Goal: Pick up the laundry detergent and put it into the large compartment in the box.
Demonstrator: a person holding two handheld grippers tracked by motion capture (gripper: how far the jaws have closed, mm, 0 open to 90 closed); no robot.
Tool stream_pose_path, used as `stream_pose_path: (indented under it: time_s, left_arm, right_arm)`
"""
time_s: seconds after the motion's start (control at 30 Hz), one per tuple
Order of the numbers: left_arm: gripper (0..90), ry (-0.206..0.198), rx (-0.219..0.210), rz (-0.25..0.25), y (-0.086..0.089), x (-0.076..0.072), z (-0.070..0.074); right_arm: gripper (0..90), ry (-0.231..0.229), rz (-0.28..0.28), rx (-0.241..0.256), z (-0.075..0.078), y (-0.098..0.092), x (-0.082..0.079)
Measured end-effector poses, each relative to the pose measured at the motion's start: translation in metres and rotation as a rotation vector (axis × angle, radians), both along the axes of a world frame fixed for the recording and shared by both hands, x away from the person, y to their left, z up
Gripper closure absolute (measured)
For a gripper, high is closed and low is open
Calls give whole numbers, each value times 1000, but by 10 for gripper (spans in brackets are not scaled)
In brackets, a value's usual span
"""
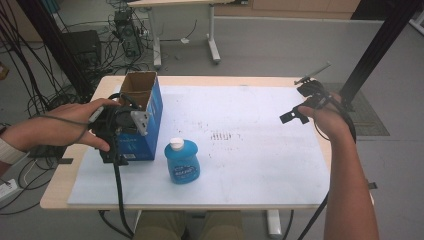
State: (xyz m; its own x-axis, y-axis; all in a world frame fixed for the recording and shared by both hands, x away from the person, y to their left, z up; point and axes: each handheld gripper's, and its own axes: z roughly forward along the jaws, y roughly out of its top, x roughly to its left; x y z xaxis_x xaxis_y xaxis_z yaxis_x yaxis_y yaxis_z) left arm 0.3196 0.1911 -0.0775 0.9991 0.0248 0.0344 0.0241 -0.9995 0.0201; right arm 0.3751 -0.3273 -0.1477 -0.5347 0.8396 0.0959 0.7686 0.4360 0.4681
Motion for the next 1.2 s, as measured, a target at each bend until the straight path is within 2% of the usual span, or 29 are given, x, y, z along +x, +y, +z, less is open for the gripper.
stream_pose_path:
  time_s: [0.3,0.6,1.2]
  left_arm:
    - [110,-9,-3,14,0,-4,4]
    - [110,-8,-2,6,-2,-2,5]
    - [111,-9,-10,22,1,-2,7]
  right_arm:
    - [61,-6,3,-2,3,1,-2]
    - [61,-6,-2,-3,3,-3,-5]
    - [63,-6,-3,-5,6,-1,-6]
